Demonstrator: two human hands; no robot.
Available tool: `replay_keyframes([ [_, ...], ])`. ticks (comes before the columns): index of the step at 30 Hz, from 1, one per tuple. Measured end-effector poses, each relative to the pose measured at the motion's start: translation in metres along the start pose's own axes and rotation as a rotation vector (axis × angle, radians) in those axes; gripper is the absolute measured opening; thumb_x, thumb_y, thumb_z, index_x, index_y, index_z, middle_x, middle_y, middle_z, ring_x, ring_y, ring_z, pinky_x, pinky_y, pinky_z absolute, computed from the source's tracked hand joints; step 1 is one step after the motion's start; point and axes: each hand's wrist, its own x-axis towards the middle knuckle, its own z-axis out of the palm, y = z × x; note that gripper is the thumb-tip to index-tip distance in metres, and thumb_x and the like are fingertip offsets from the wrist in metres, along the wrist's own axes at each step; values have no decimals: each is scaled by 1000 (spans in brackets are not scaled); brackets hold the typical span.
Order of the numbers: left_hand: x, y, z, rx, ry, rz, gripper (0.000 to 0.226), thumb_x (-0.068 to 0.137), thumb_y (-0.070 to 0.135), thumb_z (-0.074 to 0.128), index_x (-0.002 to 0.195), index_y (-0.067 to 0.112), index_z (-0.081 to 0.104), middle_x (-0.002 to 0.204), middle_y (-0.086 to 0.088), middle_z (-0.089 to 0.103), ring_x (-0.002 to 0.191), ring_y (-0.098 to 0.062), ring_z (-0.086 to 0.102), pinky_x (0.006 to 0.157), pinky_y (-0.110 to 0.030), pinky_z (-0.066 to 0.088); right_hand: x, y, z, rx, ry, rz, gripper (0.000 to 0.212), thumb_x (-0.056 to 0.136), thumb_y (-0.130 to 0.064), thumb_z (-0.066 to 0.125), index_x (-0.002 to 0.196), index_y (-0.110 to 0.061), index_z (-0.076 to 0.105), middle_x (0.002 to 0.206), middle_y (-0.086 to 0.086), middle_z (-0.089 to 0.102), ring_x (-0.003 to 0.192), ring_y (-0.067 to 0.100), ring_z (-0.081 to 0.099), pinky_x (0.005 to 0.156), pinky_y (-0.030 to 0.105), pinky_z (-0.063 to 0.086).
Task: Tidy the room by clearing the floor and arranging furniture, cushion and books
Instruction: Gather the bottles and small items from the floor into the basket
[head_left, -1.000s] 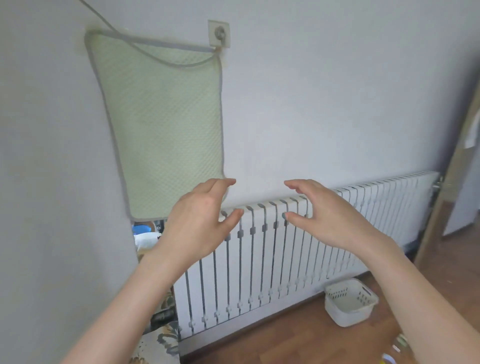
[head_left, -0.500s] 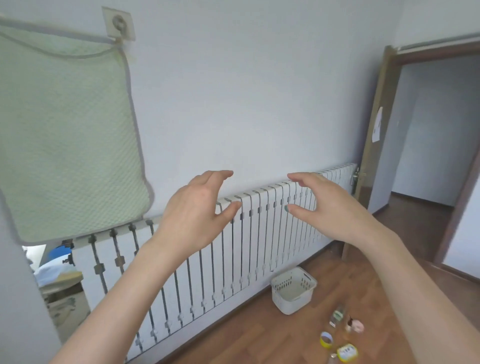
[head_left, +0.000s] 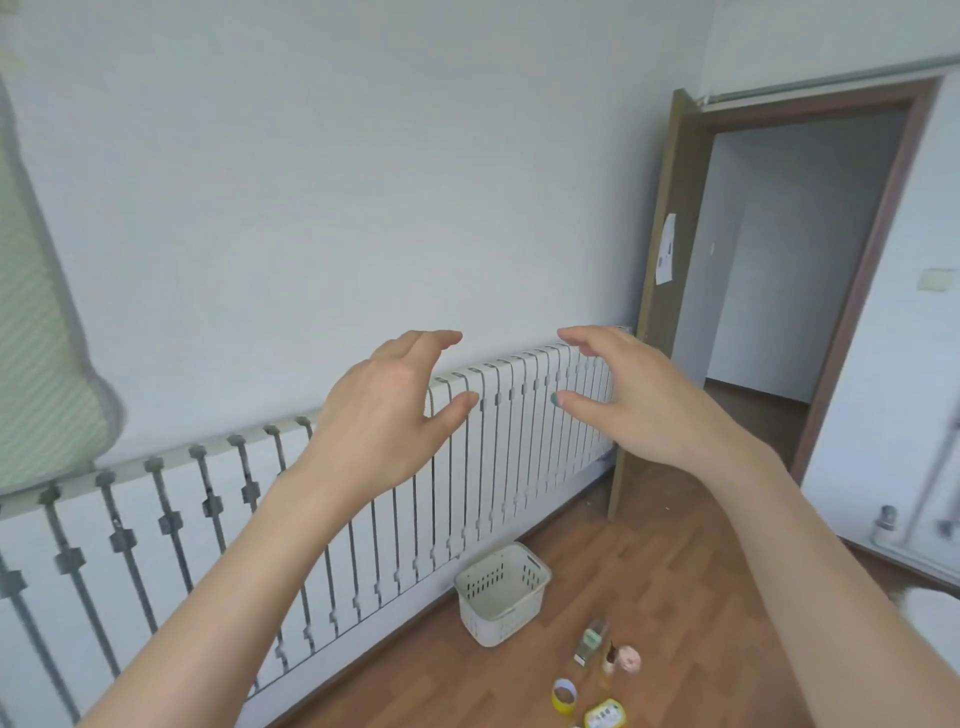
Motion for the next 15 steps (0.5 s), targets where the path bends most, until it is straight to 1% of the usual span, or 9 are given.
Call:
replay_keyframes([
  [1, 8, 6, 8, 0, -5, 5, 52, 92, 48, 51, 139, 29, 40, 140, 16, 45, 111, -12, 55, 81, -25, 36, 2, 11, -3, -2, -1, 5, 61, 92, -44, 60, 147, -30, 35, 148, -14, 40, 132, 3, 41, 99, 20, 31],
  [2, 18, 12, 17, -5, -9, 7, 52, 92, 48, 51, 139, 29, 39, 140, 16, 45, 110, -11, 55, 80, -24, 36, 5, 24, -5, -4, -6, 9, 61, 92, -43, 60, 146, -30, 36, 148, -14, 40, 132, 4, 41, 100, 20, 31],
  [5, 40, 23, 36, -10, -17, 16, 52, 92, 48, 51, 139, 29, 40, 139, 16, 45, 93, -11, 57, 77, -22, 34, 12, 54, -7, -8, -10, 21, 61, 91, -45, 60, 146, -32, 36, 146, -15, 42, 131, 3, 43, 100, 20, 33],
  [6, 46, 25, 41, -13, -24, 20, 52, 92, 48, 50, 139, 29, 40, 139, 15, 45, 91, -11, 57, 77, -22, 33, 15, 62, -6, -8, -7, 24, 61, 91, -45, 60, 145, -32, 36, 146, -15, 42, 131, 4, 43, 101, 22, 35],
  [8, 58, 28, 55, -10, -38, 29, 52, 92, 48, 50, 139, 29, 40, 140, 15, 45, 96, -12, 58, 78, -22, 32, 22, 80, -4, -3, -5, 44, 61, 91, -45, 60, 146, -32, 36, 147, -15, 41, 131, 5, 43, 102, 24, 35],
  [11, 76, 28, 78, -8, -60, 51, 52, 92, 48, 51, 139, 28, 40, 139, 15, 46, 94, -11, 57, 78, -23, 34, 31, 102, 2, -14, -6, 66, 61, 92, -46, 59, 146, -34, 35, 149, -16, 39, 132, 3, 42, 101, 21, 33],
  [13, 92, 25, 97, -10, -70, 63, 52, 92, 48, 51, 139, 28, 41, 139, 13, 46, 104, -13, 57, 81, -26, 37, 39, 119, 8, -14, -7, 90, 61, 92, -46, 59, 146, -35, 35, 148, -17, 39, 132, 3, 42, 100, 20, 32],
  [15, 111, 22, 120, -30, -79, 81, 52, 92, 48, 51, 138, 27, 42, 139, 13, 47, 105, -16, 57, 82, -28, 37, 47, 139, 13, -4, -14, 122, 60, 92, -46, 59, 146, -35, 35, 147, -17, 41, 132, 2, 42, 101, 19, 30],
])
